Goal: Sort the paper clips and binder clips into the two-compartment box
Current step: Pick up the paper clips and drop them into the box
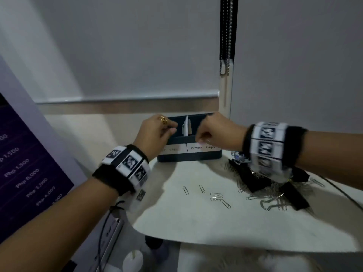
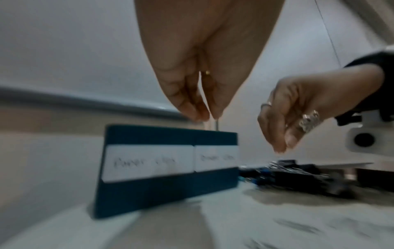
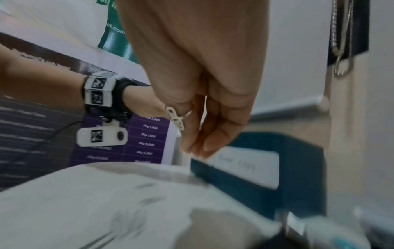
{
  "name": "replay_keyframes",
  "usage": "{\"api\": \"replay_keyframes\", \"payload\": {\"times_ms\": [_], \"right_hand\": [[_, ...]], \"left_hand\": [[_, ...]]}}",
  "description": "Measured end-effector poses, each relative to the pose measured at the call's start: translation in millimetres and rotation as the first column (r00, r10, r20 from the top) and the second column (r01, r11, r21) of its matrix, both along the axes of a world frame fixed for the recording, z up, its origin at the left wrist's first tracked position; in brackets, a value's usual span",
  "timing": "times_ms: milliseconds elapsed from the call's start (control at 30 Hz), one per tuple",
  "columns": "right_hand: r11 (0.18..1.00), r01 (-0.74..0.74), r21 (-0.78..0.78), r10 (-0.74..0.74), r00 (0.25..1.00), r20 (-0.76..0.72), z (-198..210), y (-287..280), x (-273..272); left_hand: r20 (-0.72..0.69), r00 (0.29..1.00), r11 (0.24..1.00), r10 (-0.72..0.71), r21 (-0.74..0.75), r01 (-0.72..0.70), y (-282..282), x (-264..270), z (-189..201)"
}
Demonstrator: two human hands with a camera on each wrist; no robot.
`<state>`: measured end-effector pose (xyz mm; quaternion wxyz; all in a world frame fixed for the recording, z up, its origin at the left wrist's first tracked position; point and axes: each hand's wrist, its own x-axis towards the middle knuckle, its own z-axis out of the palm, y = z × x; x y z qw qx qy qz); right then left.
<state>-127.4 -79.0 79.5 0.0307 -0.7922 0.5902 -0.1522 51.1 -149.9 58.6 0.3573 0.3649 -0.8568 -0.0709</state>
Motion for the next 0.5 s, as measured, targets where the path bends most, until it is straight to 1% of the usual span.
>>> {"api": "replay_keyframes", "payload": {"times_ms": [33,67,100,133,167,200,233,300,367,400,467,500], "right_hand": [[0.997,0.001,0.079,0.001,0.999,-0.034,-6,17,-4],[0.984,0.007,0.179,0.006,0.998,-0.069,-14,32,-6],[0.960,0.017,0.279,0.012,0.995,-0.104,-23,46,-6],[0.932,0.034,0.361,0.019,0.990,-0.141,-32,56,-6],[0.909,0.053,0.414,0.017,0.986,-0.165,-39,63,-4],[0.895,0.071,0.440,0.008,0.985,-0.174,-46,67,-1],[0.892,0.084,0.444,-0.005,0.984,-0.176,-51,70,2],[0.897,0.124,0.423,-0.045,0.980,-0.193,-60,68,7],[0.904,0.147,0.401,-0.067,0.976,-0.208,-66,62,11],[0.907,0.144,0.395,-0.064,0.976,-0.209,-68,60,12],[0.908,0.130,0.398,-0.054,0.979,-0.195,-69,57,14],[0.906,0.122,0.406,-0.048,0.981,-0.188,-70,57,15]], "left_hand": [[0.051,0.997,0.998,-0.060,0.040,0.058,11,1,-4],[0.131,0.984,0.989,-0.119,0.105,0.106,21,1,-10],[0.238,0.954,0.974,-0.182,0.176,0.143,28,0,-18],[0.351,0.904,0.956,-0.246,0.239,0.167,35,-2,-26],[0.453,0.838,0.940,-0.303,0.290,0.183,40,-4,-34],[0.529,0.775,0.927,-0.346,0.320,0.195,44,-7,-40],[0.577,0.724,0.916,-0.379,0.343,0.206,46,-9,-44],[0.621,0.656,0.897,-0.428,0.382,0.224,49,-13,-48],[0.646,0.626,0.896,-0.436,0.378,0.234,53,-18,-49],[0.647,0.633,0.900,-0.425,0.373,0.224,54,-20,-50],[0.608,0.682,0.901,-0.407,0.389,0.191,57,-22,-52],[0.601,0.693,0.904,-0.398,0.387,0.183,57,-22,-53]]}}
